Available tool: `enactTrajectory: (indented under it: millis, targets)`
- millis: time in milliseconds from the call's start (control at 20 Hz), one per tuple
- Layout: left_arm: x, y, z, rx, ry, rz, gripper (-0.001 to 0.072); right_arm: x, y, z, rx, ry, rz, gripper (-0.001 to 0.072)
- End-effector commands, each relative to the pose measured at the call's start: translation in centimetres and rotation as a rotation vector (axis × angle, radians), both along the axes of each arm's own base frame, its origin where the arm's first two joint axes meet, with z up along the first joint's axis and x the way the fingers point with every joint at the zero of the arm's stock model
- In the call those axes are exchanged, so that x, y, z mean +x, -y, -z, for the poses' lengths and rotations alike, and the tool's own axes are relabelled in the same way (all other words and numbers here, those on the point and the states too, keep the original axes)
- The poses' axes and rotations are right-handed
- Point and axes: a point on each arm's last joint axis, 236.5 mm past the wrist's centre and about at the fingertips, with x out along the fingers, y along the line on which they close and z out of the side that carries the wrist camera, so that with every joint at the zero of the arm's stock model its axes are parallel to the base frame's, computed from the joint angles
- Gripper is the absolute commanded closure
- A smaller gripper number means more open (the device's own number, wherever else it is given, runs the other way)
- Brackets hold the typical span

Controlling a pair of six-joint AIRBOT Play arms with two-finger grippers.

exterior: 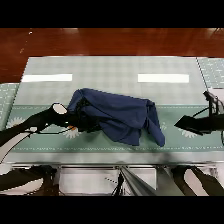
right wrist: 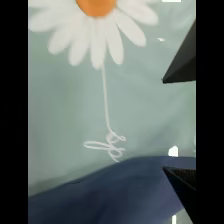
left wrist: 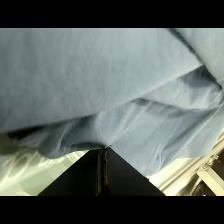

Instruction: Fold the shirts.

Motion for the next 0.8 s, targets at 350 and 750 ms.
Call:
enactTrajectory:
  millis: [350,750]
  targets:
    - [0.0,0.6,-2.3,-0.046,0.036,0.016,0.0678,-3.6,-8.9,2.8,0.395,-0.085,0.082,0.0126]
    - [2.9,1.9,-5.8,-0.091,0.133,0.032,0.0679,-2.7,-11.1,3.3,0.335,-0.058,0.016,0.069]
